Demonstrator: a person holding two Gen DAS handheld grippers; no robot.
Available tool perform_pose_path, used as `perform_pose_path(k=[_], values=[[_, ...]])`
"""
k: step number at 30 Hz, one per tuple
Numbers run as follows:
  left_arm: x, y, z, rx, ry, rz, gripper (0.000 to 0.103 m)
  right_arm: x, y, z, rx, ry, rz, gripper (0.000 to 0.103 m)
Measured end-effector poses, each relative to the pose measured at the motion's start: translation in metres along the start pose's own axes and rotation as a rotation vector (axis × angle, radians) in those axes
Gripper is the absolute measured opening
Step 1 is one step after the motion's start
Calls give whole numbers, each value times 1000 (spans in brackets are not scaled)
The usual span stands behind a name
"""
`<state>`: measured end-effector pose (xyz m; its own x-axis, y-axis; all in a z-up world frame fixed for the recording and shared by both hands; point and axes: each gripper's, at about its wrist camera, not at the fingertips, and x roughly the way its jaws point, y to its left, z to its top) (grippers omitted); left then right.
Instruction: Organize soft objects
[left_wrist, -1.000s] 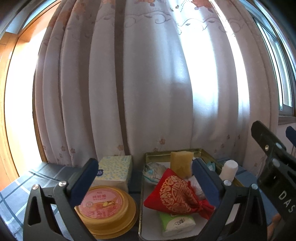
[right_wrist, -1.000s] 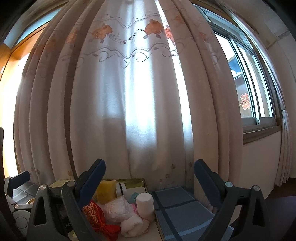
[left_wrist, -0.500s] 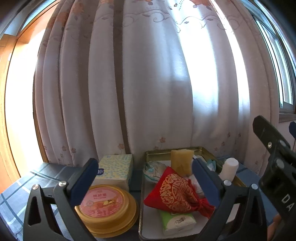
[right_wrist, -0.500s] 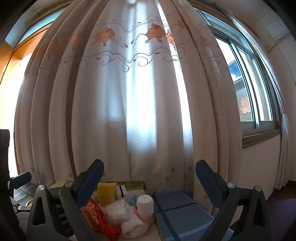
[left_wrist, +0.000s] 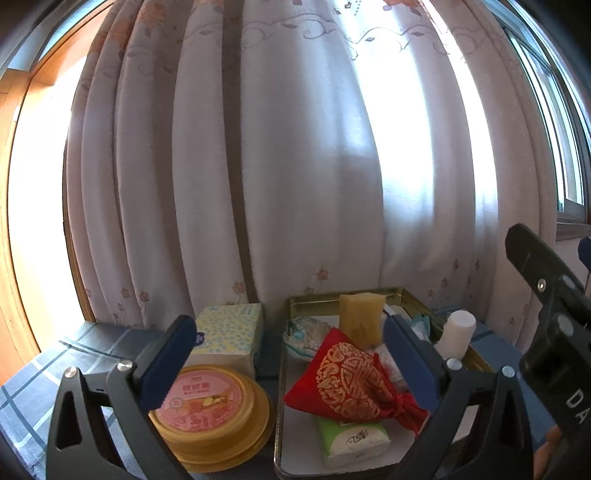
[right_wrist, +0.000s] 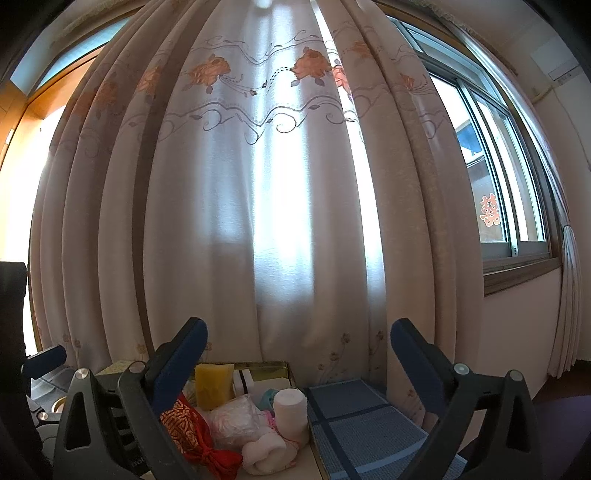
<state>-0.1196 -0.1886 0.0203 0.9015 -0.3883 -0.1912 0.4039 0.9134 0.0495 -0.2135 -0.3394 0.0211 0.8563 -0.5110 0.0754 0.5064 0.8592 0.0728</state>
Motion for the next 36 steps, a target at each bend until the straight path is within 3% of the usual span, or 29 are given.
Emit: perform_pose_path(k=[36], values=[[-1, 2, -1, -3, -3, -7, 103, 0, 1, 0, -2, -2, 2, 102]])
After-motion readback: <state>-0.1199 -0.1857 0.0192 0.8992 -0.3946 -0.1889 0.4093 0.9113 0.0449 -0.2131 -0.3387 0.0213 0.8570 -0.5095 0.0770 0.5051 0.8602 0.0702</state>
